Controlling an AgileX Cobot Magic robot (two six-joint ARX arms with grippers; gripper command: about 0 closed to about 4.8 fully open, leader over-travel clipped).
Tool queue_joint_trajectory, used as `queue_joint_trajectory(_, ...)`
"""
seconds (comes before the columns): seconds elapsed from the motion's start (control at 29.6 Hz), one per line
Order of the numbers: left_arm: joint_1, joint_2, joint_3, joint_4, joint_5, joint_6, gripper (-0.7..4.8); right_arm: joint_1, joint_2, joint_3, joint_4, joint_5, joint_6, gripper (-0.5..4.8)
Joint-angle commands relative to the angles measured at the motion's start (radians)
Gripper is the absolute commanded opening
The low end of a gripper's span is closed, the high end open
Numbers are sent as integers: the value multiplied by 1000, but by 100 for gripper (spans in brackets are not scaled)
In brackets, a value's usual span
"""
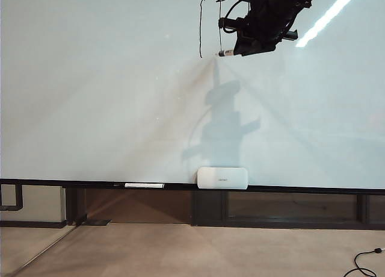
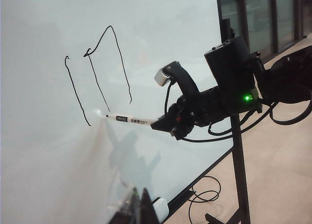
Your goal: Reach to the right to find the marker pen, pick it up, and write the number 10 on the whiteboard.
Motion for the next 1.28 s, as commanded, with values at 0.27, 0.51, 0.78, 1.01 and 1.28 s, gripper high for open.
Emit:
queue_joint_trajectory(0.27,0,-4,3,7,8,19,-6,3,11,6,35,68,0,-3)
queue_joint_trajectory(0.51,0,-5,3,3,8,19,-6,3,11,6,12,140,-23,-3)
queue_joint_trajectory(0.78,0,-5,3,-9,41,19,-6,3,-16,6,-11,248,-26,-3)
queue_joint_trajectory(1.01,0,-5,4,-3,42,18,-6,-1,-45,6,-51,275,-49,-3)
queue_joint_trajectory(1.28,0,-14,8,-6,41,15,-6,-5,-46,6,-97,298,-48,-3)
